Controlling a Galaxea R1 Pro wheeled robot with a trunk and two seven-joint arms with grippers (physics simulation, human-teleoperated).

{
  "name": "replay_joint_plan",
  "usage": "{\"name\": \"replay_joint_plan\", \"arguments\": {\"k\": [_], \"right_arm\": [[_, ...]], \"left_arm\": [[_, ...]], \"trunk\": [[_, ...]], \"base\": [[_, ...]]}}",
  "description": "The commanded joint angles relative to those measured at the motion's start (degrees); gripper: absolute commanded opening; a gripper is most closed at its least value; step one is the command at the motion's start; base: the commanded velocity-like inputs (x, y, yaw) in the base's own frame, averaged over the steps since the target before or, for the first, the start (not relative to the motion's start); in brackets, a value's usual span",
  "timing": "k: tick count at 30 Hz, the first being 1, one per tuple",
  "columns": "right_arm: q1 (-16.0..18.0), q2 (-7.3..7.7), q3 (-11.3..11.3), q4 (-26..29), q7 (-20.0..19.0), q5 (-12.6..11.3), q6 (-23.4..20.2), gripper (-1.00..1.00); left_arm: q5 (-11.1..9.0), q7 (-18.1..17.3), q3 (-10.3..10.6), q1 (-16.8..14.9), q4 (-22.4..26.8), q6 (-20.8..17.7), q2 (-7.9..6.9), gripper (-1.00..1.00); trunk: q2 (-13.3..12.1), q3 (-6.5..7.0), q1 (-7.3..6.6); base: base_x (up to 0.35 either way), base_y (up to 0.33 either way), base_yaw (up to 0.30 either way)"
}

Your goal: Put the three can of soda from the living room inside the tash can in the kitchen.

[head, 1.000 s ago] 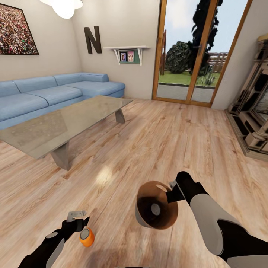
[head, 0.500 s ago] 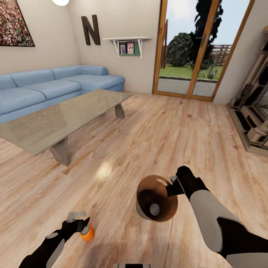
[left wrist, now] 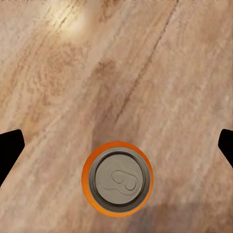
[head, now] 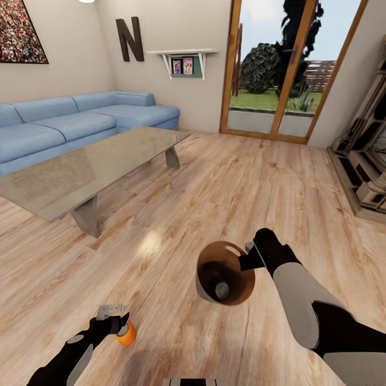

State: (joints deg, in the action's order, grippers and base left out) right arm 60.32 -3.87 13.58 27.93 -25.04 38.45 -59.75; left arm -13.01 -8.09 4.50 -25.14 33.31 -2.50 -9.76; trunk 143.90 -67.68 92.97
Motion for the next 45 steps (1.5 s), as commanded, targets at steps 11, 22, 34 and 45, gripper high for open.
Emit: {"name": "replay_joint_plan", "arguments": {"k": [11,22,34,45], "right_arm": [[1.54,0.02,0.01,-0.06,-0.01,-1.19,-0.25,-1.00],[1.63,0.08,-0.04,-0.07,0.00,-1.19,-0.25,-1.00],[1.56,0.08,-0.04,-0.07,0.02,-1.15,-0.25,-1.00],[1.55,0.09,-0.10,-0.07,0.03,-1.14,-0.25,-1.00]], "left_arm": [[0.00,-0.01,0.43,0.00,-0.19,-0.01,0.00,1.00],[0.00,-0.02,0.57,0.00,-0.04,-0.05,0.00,1.00],[0.00,-0.09,0.57,0.00,0.17,-0.14,0.00,1.00],[0.00,-0.09,0.51,0.00,0.36,-0.05,0.00,1.00]], "trunk": [[0.08,-1.33,0.15],[0.18,-2.88,0.33],[0.18,-2.88,0.33],[0.18,-2.88,0.33]], "base": [[0.000,0.000,0.000],[0.000,0.000,0.000],[0.069,0.000,0.000],[0.091,0.000,0.000]]}}
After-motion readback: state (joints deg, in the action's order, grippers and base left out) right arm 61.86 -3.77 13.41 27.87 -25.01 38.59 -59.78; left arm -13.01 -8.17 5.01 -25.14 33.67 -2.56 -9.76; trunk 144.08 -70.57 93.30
